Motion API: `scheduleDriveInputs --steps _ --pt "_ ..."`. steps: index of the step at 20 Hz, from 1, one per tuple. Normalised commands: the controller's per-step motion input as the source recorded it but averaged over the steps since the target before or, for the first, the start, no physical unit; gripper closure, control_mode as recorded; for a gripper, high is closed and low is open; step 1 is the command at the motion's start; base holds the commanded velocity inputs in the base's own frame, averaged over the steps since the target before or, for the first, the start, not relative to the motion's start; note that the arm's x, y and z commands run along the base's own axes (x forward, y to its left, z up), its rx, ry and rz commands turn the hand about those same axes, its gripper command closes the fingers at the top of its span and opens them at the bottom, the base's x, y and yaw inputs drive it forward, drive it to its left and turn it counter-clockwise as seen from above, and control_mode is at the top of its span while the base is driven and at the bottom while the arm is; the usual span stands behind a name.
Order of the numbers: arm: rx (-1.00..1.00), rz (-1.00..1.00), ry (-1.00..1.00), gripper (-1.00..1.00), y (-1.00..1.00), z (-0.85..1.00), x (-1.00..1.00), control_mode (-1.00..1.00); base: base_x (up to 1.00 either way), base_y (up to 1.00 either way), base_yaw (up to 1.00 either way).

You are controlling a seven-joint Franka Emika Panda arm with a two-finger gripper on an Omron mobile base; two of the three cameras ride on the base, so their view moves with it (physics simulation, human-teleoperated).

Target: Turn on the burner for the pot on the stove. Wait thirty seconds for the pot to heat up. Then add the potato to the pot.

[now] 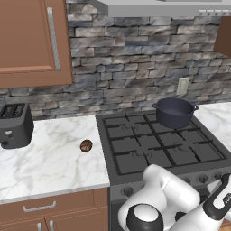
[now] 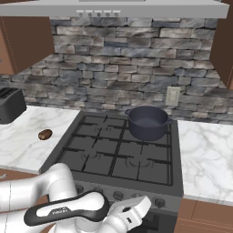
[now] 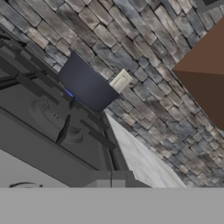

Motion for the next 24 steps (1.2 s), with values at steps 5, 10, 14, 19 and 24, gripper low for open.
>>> scheduleDriveInputs --steps 5,10,14,19,24 --pt "0.0 0.0 0.0 1.0 0.0 0.0 0.0 -1.0 0.0 0.0 0.0" --pt "0.0 0.0 0.0 1.0 0.0 0.0 0.0 -1.0 0.0 0.0 0.0" --pt "0.0 0.0 0.0 1.0 0.0 0.0 0.0 -1.0 0.0 0.0 0.0" --pt "0.0 0.0 0.0 1.0 0.0 0.0 0.0 -1.0 0.0 0.0 0.0" --pt "0.0 0.0 0.0 1.0 0.0 0.0 0.0 -1.0 0.0 0.0 0.0"
